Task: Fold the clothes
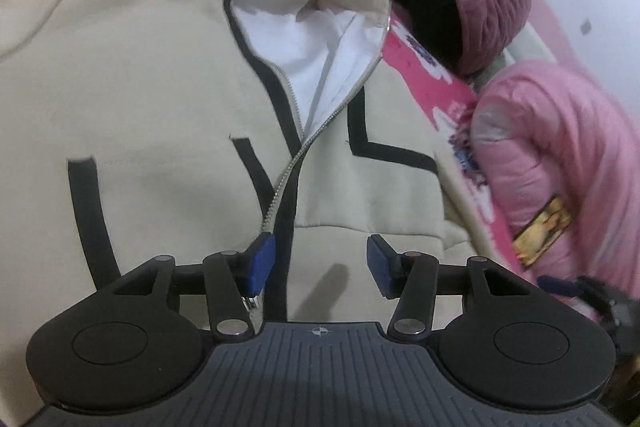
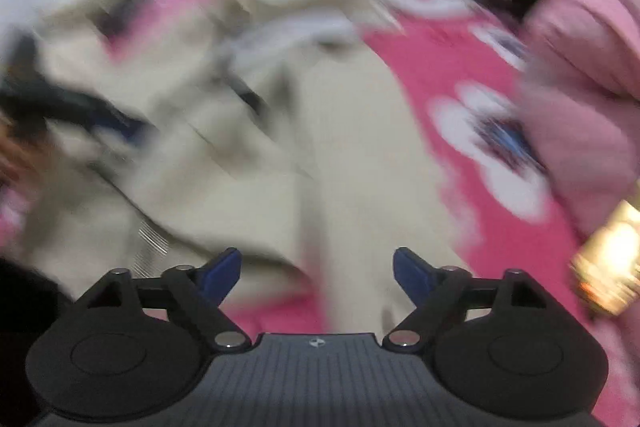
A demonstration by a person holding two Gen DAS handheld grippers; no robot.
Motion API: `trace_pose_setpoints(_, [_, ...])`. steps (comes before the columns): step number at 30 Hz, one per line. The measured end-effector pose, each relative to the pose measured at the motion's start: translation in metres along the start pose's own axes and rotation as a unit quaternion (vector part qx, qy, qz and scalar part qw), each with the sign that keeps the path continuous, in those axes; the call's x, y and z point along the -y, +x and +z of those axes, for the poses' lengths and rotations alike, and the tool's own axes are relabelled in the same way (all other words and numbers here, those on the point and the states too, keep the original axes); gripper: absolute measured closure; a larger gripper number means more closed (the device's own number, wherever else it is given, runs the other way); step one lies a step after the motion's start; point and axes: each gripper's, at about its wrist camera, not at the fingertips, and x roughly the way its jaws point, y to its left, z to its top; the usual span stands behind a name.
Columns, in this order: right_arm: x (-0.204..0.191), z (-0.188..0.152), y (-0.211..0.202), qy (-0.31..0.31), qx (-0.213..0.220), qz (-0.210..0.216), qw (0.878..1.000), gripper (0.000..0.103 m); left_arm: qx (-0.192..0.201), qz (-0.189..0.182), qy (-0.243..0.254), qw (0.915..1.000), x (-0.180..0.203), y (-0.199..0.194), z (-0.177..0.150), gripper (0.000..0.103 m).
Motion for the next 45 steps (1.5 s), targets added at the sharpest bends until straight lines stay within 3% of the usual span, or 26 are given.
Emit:
trace_pose_setpoints(2, [0.006, -0.015, 0.017, -0.036, -0.053, -0.058, 0.996, 0.019, 0.006, 0.017, 0.024, 0.9996, 0.008, 0.001, -0.003, 0.051])
trace_pose_setpoints(3, [0.005, -0.021, 0.027, -0.052, -0.072, -0.076, 0.993, 0.027, 0.008, 0.025, 0.035, 0.999, 0.011, 0.002, -0.004, 0.05])
trace_pose_setpoints(4, [0.006, -0.021, 0.031, -0.046, -0.074, -0.068, 0.994, 0.032, 0.008, 0.034, 0.045, 0.9984, 0.014, 0.005, -0.006, 0.05])
trace_pose_setpoints(5, [0.007, -0.022, 0.035, -0.04, -0.076, -0.06, 0.995, 0.047, 0.008, 0.041, 0.054, 0.9977, 0.017, 0.007, -0.007, 0.05])
trace_pose_setpoints(6, [0.008, -0.023, 0.039, -0.034, -0.077, -0.052, 0.995, 0.073, 0.008, 0.047, 0.058, 0.9972, 0.018, 0.009, -0.008, 0.05])
trace_pose_setpoints(7, [0.011, -0.015, 0.034, -0.034, -0.065, -0.063, 0.995, 0.089, 0.007, 0.052, 0.06, 0.9968, 0.019, 0.011, -0.009, 0.05])
trace_pose_setpoints(12, [0.04, 0.047, -0.002, -0.045, 0.027, -0.142, 0.988, 0.089, 0.01, 0.067, 0.072, 0.9951, 0.022, 0.014, -0.012, 0.05])
trace_pose_setpoints(15, [0.071, 0.116, -0.023, -0.075, 0.093, -0.201, 0.972, 0.09, 0.011, 0.072, 0.08, 0.9941, 0.024, 0.016, -0.015, 0.05])
trace_pose_setpoints(17, [0.089, 0.174, -0.039, -0.081, 0.156, -0.246, 0.953, 0.09, 0.011, 0.075, 0.088, 0.9932, 0.026, 0.016, -0.016, 0.05])
trace_pose_setpoints(19, [0.112, 0.229, -0.046, -0.054, 0.209, -0.284, 0.934, 0.078, 0.011, 0.077, 0.095, 0.9925, 0.027, 0.016, -0.017, 0.05])
trace_pose_setpoints(21, [0.131, 0.271, -0.041, -0.031, 0.237, -0.32, 0.917, 0.019, 0.008, 0.078, 0.099, 0.992, 0.028, 0.016, -0.017, 0.05])
trace_pose_setpoints(22, [0.135, 0.282, -0.031, -0.038, 0.237, -0.347, 0.907, 0.012, 0.006, 0.077, 0.1, 0.992, 0.028, 0.016, -0.017, 0.05])
trace_pose_setpoints(25, [0.137, 0.273, -0.009, -0.046, 0.219, -0.377, 0.899, 0.01, 0.002, 0.074, 0.098, 0.9924, 0.026, 0.016, -0.015, 0.05])
trace_pose_setpoints(27, [0.133, 0.244, -0.017, -0.018, 0.237, -0.328, 0.914, 0.01, 0.0, 0.07, 0.096, 0.993, 0.025, 0.017, -0.013, 0.05])
trace_pose_setpoints(29, [0.125, 0.207, -0.04, 0.003, 0.275, -0.249, 0.929, 0.011, -0.002, 0.067, 0.096, 0.9931, 0.024, 0.017, -0.013, 0.05])
trace_pose_setpoints(31, [0.113, 0.164, -0.072, 0.017, 0.32, -0.148, 0.936, 0.011, -0.004, 0.066, 0.097, 0.9931, 0.024, 0.018, -0.012, 0.05])
trace_pose_setpoints(34, [0.101, 0.12, -0.105, 0.044, 0.326, -0.019, 0.944, 0.014, -0.006, 0.066, 0.094, 0.9933, 0.024, 0.018, -0.011, 0.05])
trace_pose_setpoints(35, [0.097, 0.109, -0.105, 0.047, 0.305, 0.015, 0.951, 0.015, -0.006, 0.067, 0.09, 0.9937, 0.024, 0.017, -0.01, 0.051])
trace_pose_setpoints(40, [0.043, 0.059, -0.048, -0.012, 0.147, 0.073, 0.986, 0.036, 0.002, 0.078, 0.056, 0.9954, 0.022, 0.015, -0.008, 0.059])
trace_pose_setpoints(41, [0.029, 0.049, -0.032, -0.025, 0.116, 0.083, 0.989, 0.042, 0.004, 0.081, 0.049, 0.9955, 0.022, 0.015, -0.008, 0.061])
trace_pose_setpoints(43, [0.002, 0.03, 0.001, -0.057, 0.066, 0.081, 0.993, 0.043, 0.007, 0.087, 0.036, 0.9955, 0.02, 0.013, -0.007, 0.067])
trace_pose_setpoints(45, [-0.027, 0.016, 0.015, -0.105, 0.048, 0.059, 0.992, 0.052, 0.006, 0.093, 0.024, 0.9954, 0.019, 0.012, -0.005, 0.072])
